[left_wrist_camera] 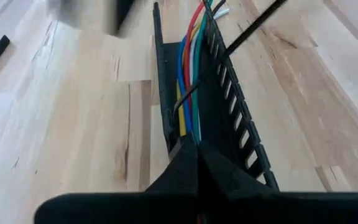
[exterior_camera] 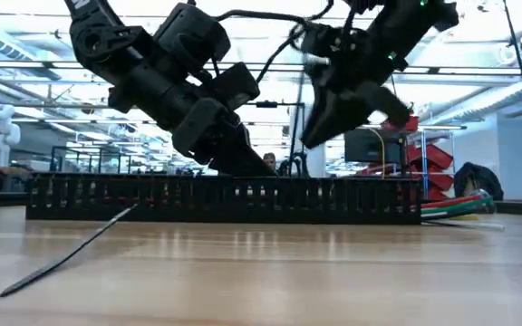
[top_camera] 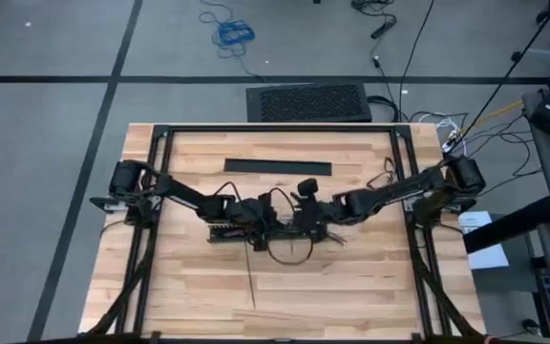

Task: Ziptie cables
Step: Put the ziptied cables into a black cable duct, then insert the black cable duct cover into the black cable duct

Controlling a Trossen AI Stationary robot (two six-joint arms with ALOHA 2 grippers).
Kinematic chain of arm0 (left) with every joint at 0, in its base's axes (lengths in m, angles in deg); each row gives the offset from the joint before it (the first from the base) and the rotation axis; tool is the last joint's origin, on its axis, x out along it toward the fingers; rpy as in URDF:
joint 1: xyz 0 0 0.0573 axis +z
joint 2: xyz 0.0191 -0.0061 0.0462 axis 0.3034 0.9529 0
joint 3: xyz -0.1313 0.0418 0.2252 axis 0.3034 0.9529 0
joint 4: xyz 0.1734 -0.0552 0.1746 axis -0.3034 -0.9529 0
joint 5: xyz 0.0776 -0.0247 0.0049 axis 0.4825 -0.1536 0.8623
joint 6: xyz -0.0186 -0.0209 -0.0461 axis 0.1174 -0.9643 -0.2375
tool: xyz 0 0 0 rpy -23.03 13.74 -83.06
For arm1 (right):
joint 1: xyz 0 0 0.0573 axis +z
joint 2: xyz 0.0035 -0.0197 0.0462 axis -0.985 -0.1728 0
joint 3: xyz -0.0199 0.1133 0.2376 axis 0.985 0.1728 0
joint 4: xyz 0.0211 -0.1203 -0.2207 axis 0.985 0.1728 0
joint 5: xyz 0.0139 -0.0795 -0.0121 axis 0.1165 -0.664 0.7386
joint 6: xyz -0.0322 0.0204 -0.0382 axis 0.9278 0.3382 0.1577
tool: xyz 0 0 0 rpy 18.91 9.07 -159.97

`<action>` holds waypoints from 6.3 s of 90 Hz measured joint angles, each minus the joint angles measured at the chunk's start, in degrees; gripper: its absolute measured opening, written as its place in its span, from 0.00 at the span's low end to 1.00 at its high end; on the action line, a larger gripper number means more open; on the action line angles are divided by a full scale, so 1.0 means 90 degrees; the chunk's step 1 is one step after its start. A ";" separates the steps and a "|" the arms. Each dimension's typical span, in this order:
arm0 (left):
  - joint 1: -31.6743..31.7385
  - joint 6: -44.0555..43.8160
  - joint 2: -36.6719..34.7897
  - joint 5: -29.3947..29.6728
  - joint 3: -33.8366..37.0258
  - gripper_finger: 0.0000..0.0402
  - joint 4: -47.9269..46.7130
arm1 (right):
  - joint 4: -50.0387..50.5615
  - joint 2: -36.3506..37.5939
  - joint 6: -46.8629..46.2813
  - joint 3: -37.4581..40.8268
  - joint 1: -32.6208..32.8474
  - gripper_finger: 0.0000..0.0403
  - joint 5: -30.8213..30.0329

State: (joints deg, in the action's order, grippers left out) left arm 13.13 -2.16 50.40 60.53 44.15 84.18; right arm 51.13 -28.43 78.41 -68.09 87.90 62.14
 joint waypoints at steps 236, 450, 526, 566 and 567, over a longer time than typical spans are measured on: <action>-0.0058 -0.0513 -0.2439 0.1934 0.0061 0.41 -0.1622 | 0.0101 0.0139 -0.0464 0.0125 -0.0372 0.41 -0.2394; 0.0754 0.0435 -0.3904 0.3210 0.0207 0.41 -0.3296 | 0.1139 0.1988 0.0520 0.0228 -0.0920 0.00 -0.2433; 0.2045 0.0905 -0.2730 0.1263 0.0204 0.41 -0.2599 | -0.0949 -0.0131 -0.2620 0.1502 -0.3110 0.34 0.1288; 0.2098 0.1153 -0.2730 0.1417 0.0204 0.41 -0.2582 | -0.1058 -0.0792 -0.2602 0.1404 -0.3212 0.03 0.1446; 0.2107 0.1154 -0.2730 0.1436 0.0205 0.41 -0.2582 | -0.1044 -0.0784 -0.2578 0.1404 -0.3211 0.03 0.1434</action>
State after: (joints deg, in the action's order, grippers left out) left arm 32.09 8.22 25.83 73.45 46.00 60.94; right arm 41.73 -35.48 55.21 -55.46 59.00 75.05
